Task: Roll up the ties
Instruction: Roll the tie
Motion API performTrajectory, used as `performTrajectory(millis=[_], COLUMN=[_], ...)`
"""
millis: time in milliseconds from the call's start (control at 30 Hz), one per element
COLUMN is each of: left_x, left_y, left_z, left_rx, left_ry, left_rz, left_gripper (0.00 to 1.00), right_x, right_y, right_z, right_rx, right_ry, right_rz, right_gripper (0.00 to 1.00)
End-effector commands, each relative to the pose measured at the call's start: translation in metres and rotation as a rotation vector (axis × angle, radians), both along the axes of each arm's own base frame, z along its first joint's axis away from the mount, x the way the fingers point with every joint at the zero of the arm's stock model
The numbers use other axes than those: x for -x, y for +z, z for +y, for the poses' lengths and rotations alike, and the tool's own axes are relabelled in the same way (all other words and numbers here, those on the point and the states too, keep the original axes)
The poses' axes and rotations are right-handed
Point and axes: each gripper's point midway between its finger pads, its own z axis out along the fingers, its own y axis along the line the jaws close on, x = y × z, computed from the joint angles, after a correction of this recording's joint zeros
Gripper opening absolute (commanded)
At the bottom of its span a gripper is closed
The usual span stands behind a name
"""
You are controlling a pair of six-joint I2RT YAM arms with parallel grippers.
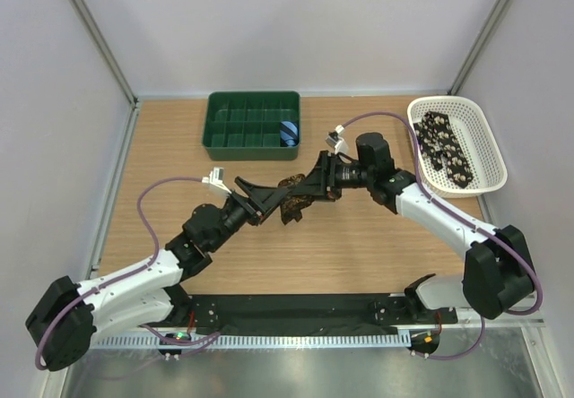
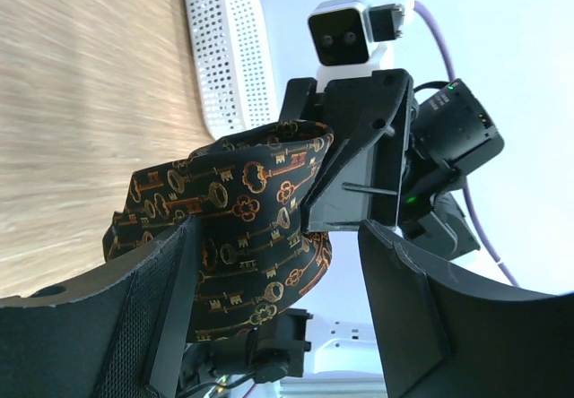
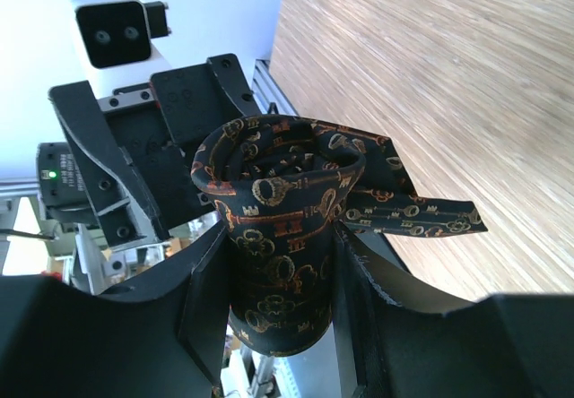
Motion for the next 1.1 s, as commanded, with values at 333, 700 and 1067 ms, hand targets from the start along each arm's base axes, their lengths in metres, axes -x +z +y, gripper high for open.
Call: performTrajectory(millis=[333, 700, 1067], left_x=[0.007, 0.013, 0.02], left_y=[0.061, 0.059, 0.058], left_z=[-0.003, -0.007, -0.011], left_rx=[0.214, 0.209, 0.22], left_ry=[-0.043, -0.081, -0.127], left_rz=[-0.166, -0.188, -0.207], left_gripper=[0.7, 0.7, 0.8], right_x=[0.008, -0.001, -0.006], right_y=[0.032, 0.04, 0.045], right_z=[0.004, 0.008, 0.011], right_rx=[-0.129, -0.163, -0.188], right_ry=[0.034, -0.004, -0.009], right_rz=[-0.029, -0.013, -0.008], right_gripper=[0.01, 0.01, 0.01])
